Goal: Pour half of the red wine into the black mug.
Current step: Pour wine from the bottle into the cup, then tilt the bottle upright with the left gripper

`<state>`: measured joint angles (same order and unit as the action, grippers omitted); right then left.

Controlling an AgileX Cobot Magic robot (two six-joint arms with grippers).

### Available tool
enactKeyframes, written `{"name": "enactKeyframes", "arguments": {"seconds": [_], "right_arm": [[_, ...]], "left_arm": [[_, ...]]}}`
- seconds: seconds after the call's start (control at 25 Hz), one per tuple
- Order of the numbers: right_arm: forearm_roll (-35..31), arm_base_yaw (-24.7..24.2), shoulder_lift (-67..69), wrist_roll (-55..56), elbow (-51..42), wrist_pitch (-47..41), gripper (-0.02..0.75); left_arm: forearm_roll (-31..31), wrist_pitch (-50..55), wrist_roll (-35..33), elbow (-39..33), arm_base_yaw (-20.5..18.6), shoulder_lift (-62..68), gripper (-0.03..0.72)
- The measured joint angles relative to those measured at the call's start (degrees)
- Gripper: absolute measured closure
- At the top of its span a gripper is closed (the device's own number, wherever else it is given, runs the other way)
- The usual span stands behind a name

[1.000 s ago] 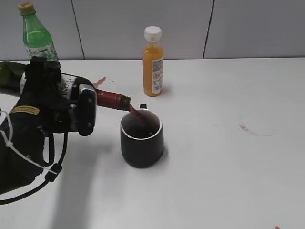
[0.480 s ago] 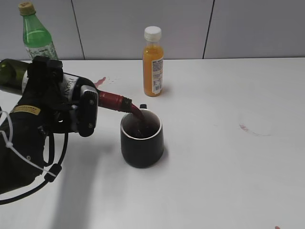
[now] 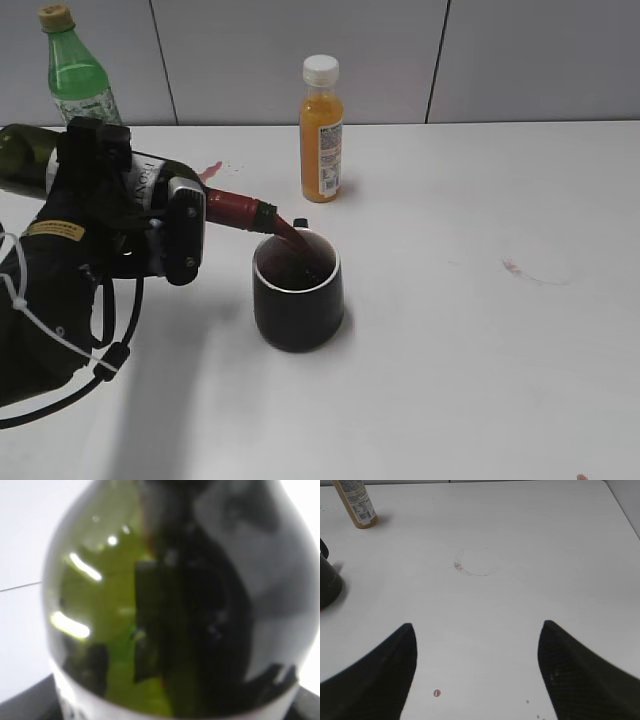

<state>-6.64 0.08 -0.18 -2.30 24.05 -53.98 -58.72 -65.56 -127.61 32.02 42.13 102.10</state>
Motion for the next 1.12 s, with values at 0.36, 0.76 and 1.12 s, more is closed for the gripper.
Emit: {"name": "enactKeyframes", "arguments": {"seconds": [0.36, 0.76, 1.12], "right_arm": [[0.0, 0.0, 0.0, 0.0, 0.0, 0.0, 0.165], [0.0, 0.0, 0.0, 0.0, 0.0, 0.0, 0.165], [0.0, 0.0, 0.0, -0.1, 0.0, 0.0, 0.165]], "left_arm": [[1.4, -0.3, 7.0, 0.0, 0.0, 0.0, 0.148], [3.7, 1.8, 20.1, 0.0, 0.0, 0.1, 0.148], [14.1, 10.3, 42.2, 0.0, 0.0, 0.1, 0.148]]}}
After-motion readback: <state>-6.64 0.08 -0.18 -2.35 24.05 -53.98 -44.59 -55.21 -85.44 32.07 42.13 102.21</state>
